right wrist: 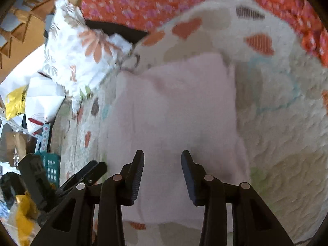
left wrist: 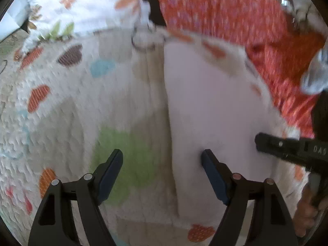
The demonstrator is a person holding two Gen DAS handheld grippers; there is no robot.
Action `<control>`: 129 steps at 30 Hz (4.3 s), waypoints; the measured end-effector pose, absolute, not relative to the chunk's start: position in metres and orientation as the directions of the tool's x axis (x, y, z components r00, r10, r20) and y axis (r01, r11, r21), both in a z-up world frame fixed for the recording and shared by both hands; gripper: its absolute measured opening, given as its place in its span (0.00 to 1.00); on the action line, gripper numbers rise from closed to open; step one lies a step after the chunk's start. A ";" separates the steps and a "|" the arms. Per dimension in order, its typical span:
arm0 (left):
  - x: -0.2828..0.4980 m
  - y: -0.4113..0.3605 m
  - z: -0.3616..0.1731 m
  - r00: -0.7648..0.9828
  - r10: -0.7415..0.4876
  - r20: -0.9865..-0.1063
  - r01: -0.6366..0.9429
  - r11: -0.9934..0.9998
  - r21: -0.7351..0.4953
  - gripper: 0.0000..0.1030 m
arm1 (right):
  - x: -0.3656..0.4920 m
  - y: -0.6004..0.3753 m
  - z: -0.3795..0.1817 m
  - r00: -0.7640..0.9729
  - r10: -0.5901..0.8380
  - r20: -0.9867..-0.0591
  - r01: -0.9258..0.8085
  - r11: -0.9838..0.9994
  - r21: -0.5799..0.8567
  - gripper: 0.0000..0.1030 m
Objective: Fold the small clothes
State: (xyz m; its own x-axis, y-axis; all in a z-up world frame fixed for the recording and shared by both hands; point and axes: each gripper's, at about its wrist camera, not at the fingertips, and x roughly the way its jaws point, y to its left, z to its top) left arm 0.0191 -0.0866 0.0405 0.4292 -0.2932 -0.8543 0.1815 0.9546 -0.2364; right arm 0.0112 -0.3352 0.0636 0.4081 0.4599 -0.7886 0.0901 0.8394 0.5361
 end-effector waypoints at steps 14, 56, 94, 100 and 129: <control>-0.006 -0.089 0.030 0.417 -0.237 -0.877 0.226 0.962 -0.153 0.80 | -0.006 -0.324 0.042 0.308 0.419 -0.854 0.078 0.884 0.462 0.41; -0.171 -0.044 0.121 0.834 -0.156 -0.529 0.162 0.986 -0.036 1.00 | -0.175 -0.290 0.087 0.625 0.090 -0.775 0.105 0.975 0.197 0.66; -0.145 -0.059 0.060 0.643 -0.073 -0.762 0.149 0.988 0.031 1.00 | -0.166 -0.270 0.065 0.576 -0.005 -0.818 0.098 0.993 0.062 0.72; -0.142 -0.058 0.056 0.617 -0.100 -0.780 0.158 0.988 -0.001 1.00 | -0.166 -0.270 0.065 0.572 -0.015 -0.820 0.101 0.994 0.052 0.72; -0.132 -0.053 0.034 0.515 -0.149 -0.844 0.141 0.986 -0.088 1.00 | -0.166 -0.254 0.061 0.576 -0.058 -0.816 0.062 0.998 -0.027 0.75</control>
